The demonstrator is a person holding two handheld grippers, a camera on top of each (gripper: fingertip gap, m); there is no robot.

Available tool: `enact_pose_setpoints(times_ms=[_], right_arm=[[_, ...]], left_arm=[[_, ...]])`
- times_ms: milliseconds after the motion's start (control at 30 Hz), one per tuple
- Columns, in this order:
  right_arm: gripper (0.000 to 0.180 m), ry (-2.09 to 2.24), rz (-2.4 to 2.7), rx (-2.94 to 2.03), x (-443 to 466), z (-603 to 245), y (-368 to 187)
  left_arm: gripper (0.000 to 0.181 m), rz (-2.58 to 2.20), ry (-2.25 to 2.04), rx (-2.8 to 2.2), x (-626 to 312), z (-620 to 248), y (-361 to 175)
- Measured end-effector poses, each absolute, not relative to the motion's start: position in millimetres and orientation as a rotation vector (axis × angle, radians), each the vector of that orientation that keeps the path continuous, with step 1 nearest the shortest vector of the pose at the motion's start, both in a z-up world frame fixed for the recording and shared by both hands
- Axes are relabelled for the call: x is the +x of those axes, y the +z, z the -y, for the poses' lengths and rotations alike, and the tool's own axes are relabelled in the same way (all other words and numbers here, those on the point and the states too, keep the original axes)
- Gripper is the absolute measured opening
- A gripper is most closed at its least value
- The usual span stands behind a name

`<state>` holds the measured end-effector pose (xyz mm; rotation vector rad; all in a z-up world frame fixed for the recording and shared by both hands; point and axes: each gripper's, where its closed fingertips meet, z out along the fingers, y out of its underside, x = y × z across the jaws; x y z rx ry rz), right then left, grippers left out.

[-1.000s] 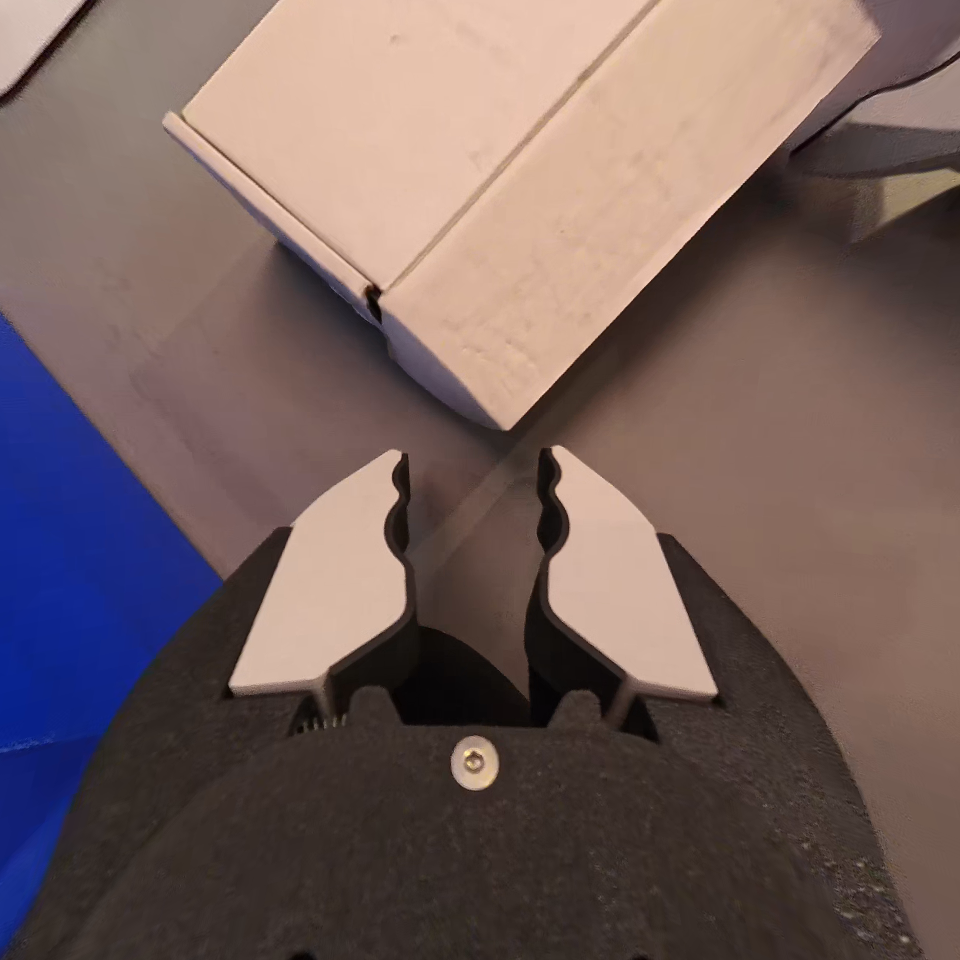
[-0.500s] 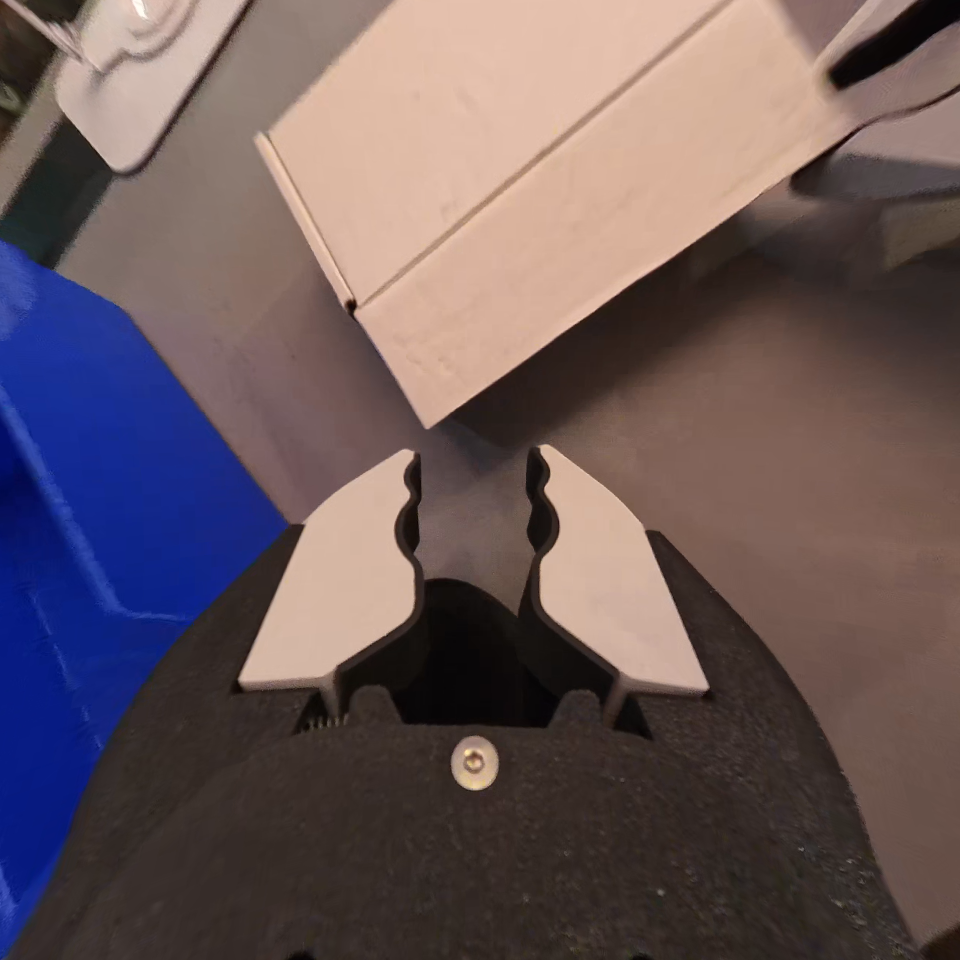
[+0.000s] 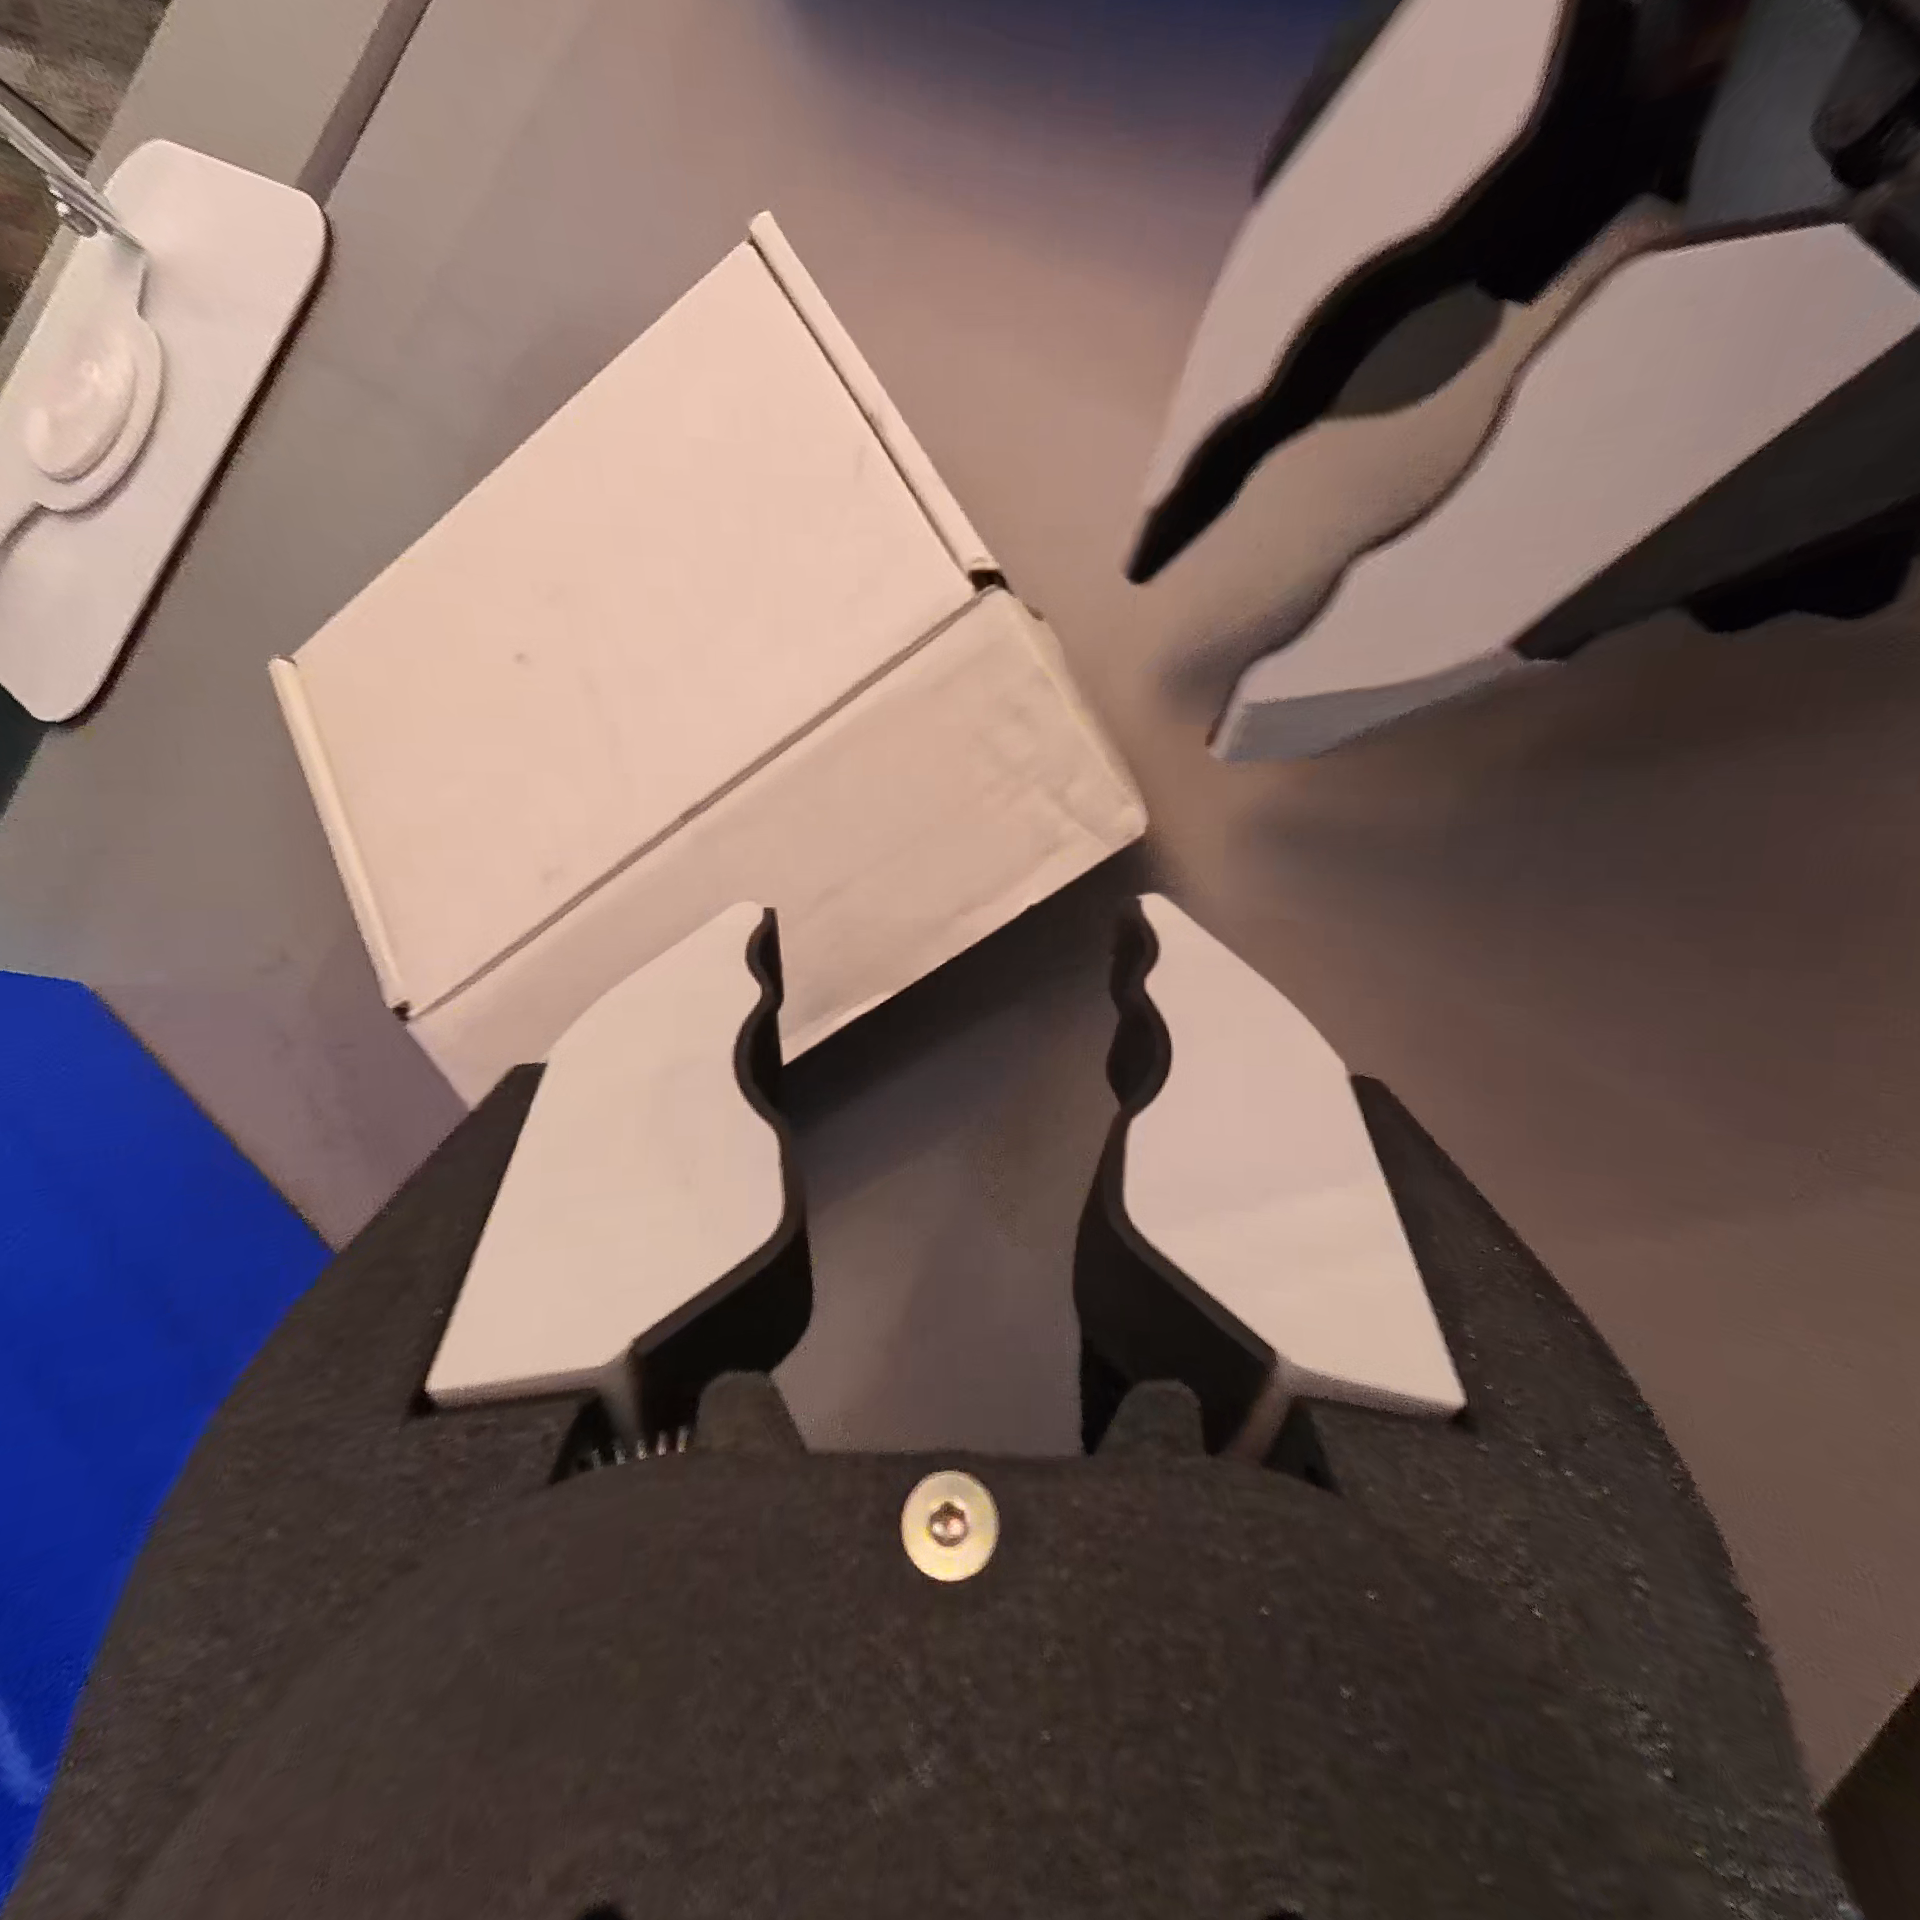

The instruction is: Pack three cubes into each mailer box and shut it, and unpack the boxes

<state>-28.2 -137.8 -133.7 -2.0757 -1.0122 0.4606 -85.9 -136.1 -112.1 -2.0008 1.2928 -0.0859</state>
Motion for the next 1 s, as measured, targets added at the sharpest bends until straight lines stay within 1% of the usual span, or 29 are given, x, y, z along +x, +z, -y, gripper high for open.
enact_pose_setpoints(times_ms=[33, 100, 167, 233, 300, 333, 400, 467, 500, 600, 700, 800, 867, 933, 967, 1000], right_arm=[[0.039, 0.402, 1.048, -2.063, -25.3, 131.8, -130.0], [0.04, 0.309, 1.129, -2.021, -21.7, 119.5, -116.0], [0.039, 0.269, 1.14, -1.981, -18.8, 100.9, -93.3], [0.039, 0.319, 1.053, -1.991, -16.6, 75.5, -70.0], [0.039, 0.406, 0.974, -2.044, -17.8, 49.2, -60.2], [0.039, 0.416, 0.944, -2.067, -18.8, 35.2, -60.6], [0.039, 0.356, 0.923, -2.136, -18.6, 10.8, -73.1], [0.038, 0.222, 0.937, -2.192, -16.0, -7.3, -89.3], [0.034, 0.159, 0.943, -2.215, -14.1, -12.9, -96.1], [0.018, 0.085, 0.929, -2.288, -9.1, -10.6, -109.0], [0.002, 0.036, 0.939, -2.361, -0.6, 9.3, -115.6], [0.004, 0.021, 1.055, -2.448, 5.0, 39.5, -129.4], [0.007, -0.011, 1.045, -2.406, 6.4, 38.9, -130.3], [0.01, -0.026, 1.029, -2.345, 5.2, 34.8, -121.4], [0.012, 0.022, 1.033, -2.295, -1.4, 34.5, -112.9], [0.013, 0.108, 1.036, -2.235, -11.3, 35.6, -102.5]], left_arm=[[0.063, -1.279, -0.08, -1.997, -84.3, 136.9, -113.9], [0.068, -1.248, -0.038, -1.983, -84.8, 138.0, -117.2], [0.069, -1.185, -0.001, -1.987, -88.0, 138.0, -118.3], [0.063, -1.109, -0.033, -1.999, -88.6, 141.2, -116.6], [0.059, -1.04, -0.087, -1.992, -86.9, 142.5, -112.7], [0.059, -1.014, -0.116, -1.988, -84.5, 143.2, -111.8], [0.064, -0.985, -0.152, -1.995, -77.6, 144.5, -113.3], [0.069, -0.973, -0.105, -1.99, -72.3, 140.8, -114.2], [0.072, -0.964, -0.058, -1.977, -71.2, 136.4, -113.4], [0.079, -0.969, 0.05, -1.975, -70.5, 123.4, -117.3], [0.084, -0.971, 0.077, -2.011, -74.7, 115.7, -123.6], [0.081, -0.98, 0.163, -2.013, -91.2, 108.6, -125.8], [0.076, -1.016, 0.214, -2.007, -104.2, 107.9, -127.4], [0.073, -1.046, 0.233, -1.983, -115.9, 109.3, -123.7], [0.067, -1.082, 0.214, -1.971, -118.8, 112.7, -122.5], [0.065, -1.103, 0.206, -1.955, -122.7, 114.3, -120.2]])
